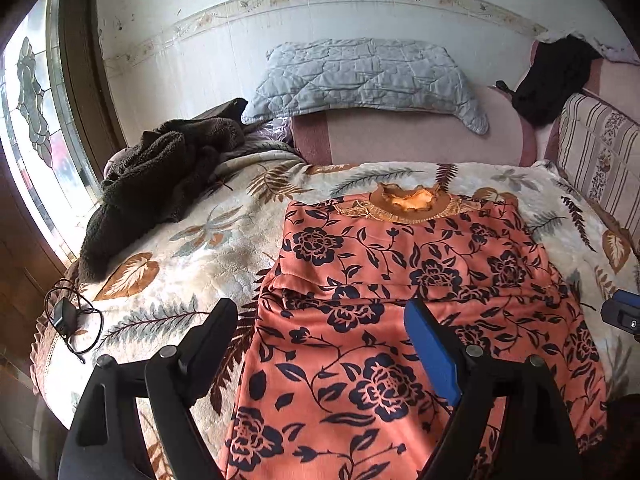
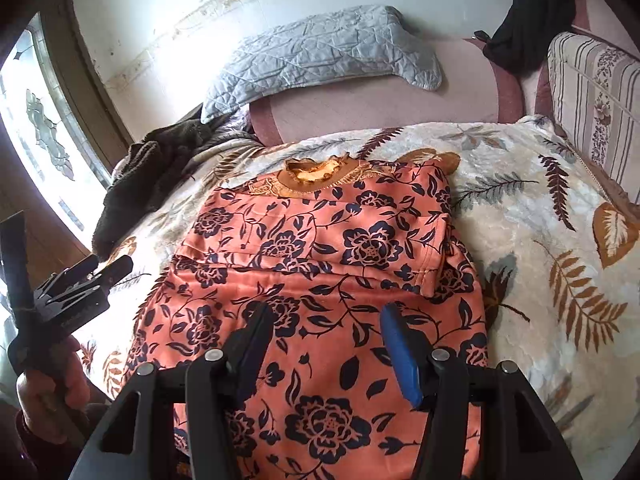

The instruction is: Fold small clothes

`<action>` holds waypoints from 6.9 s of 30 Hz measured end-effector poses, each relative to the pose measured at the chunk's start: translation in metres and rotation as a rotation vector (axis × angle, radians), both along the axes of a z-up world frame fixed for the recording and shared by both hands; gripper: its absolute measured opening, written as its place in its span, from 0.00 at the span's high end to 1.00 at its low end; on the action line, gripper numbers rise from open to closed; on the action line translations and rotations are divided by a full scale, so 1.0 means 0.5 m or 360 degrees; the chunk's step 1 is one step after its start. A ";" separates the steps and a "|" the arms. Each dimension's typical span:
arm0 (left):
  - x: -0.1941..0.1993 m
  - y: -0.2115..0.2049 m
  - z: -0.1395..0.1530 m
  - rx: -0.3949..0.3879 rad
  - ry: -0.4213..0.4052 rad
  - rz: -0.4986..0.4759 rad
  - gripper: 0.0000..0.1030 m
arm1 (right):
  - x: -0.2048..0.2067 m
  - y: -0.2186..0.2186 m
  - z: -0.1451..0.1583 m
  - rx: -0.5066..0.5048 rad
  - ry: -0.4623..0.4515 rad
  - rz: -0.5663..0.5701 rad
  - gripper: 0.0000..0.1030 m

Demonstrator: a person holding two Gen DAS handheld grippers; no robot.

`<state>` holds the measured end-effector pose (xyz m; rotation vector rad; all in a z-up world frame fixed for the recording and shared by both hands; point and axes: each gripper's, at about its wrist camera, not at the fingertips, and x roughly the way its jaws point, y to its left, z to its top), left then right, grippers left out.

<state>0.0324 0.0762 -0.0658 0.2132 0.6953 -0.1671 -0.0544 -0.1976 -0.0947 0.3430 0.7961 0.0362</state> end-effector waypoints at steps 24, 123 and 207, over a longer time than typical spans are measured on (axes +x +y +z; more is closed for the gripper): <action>-0.142 0.238 -0.147 -0.0075 0.0519 0.0430 0.14 | -0.246 -0.118 -0.135 0.0262 0.0310 -0.0198 0.33; 0.650 -0.040 -0.181 -0.0090 0.0708 0.0088 0.58 | 0.552 -0.230 -0.238 0.0234 0.0152 -0.0101 0.71; 0.329 -0.070 -0.221 0.0178 0.0433 0.0247 0.12 | 0.361 -0.183 -0.239 0.0193 0.0471 -0.0352 0.69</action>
